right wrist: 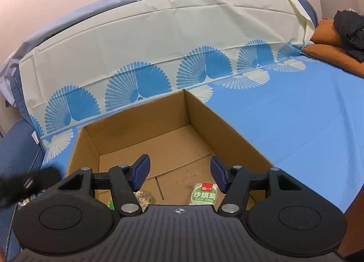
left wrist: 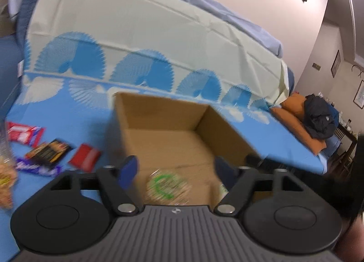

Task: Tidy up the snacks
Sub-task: 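Carry both packs over the box and open both grippers to drop them, then move the left gripper to the cracker bag while the right returns to the snacks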

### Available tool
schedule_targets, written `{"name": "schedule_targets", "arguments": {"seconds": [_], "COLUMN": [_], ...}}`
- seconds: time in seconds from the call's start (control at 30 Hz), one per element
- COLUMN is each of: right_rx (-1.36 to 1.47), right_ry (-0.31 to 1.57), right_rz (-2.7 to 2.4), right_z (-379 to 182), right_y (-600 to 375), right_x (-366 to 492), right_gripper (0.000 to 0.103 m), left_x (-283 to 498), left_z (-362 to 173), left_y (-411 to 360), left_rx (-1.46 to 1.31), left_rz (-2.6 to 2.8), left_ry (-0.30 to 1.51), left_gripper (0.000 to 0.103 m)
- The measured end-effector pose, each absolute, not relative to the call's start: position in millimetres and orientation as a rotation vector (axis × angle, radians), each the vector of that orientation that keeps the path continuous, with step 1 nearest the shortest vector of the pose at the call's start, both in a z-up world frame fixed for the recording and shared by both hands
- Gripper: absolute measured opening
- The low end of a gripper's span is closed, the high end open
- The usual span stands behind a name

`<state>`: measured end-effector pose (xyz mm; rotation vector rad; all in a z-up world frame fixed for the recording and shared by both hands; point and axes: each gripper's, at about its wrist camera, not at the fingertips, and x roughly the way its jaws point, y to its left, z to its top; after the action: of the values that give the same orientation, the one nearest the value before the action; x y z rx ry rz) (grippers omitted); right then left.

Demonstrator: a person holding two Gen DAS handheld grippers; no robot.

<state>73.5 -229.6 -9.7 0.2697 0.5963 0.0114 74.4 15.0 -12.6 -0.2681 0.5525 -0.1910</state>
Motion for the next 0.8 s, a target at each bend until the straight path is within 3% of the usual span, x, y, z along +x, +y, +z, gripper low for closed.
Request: {"name": "schedule_targets", "arguments": {"seconds": [0.07,0.17,0.33,0.47,0.53,0.6,0.63,0.67,0.77,0.8], "right_rx": [0.256,0.235,0.197,0.183,0.17,0.15,0.142,0.133,0.103,0.096], "right_ry": [0.598,0.599,0.571,0.544,0.528,0.514,0.51,0.506,0.508,0.51], "right_rz": [0.015,0.022,0.056,0.129,0.172,0.22,0.244,0.272,0.347,0.36], "right_z": [-10.8,-11.7,-10.3,-9.5,-8.1,-5.2,-4.3,-3.2,-2.7,-2.0], "right_y": [-226.7,-220.6,-206.5,-190.3,-180.2,-167.8,-162.2,-155.7,-138.8,-133.7], "right_x": [73.4,72.3,65.1,57.0,52.0,47.7,45.6,43.2,36.2,35.2], "right_gripper": [0.061,0.061,0.058,0.035,0.031,0.031,0.031,0.032,0.032,0.032], "left_x": [60.7,41.4,10.0,3.8,7.7,12.7,15.2,17.1,27.3,30.3], "left_z": [-22.2,-37.4,-73.1,-84.7,-90.7,-95.5,-95.7,-96.1,-97.0,-96.3], "left_y": [36.8,69.5,131.8,187.9,200.1,205.7,207.6,208.2,202.0,198.3], "left_rx": [-0.211,-0.076,-0.033,-0.316,-0.37,-0.37,-0.366,-0.357,-0.299,-0.272], "left_rz": [-0.165,-0.122,-0.024,0.135,0.216,0.273,0.288,0.304,0.312,0.318], "left_ry": [0.554,0.55,0.536,0.521,0.55,0.579,0.584,0.582,0.585,0.584], "left_gripper": [0.045,0.025,0.023,0.023,0.023,0.024,0.03,0.044,0.068,0.072]}}
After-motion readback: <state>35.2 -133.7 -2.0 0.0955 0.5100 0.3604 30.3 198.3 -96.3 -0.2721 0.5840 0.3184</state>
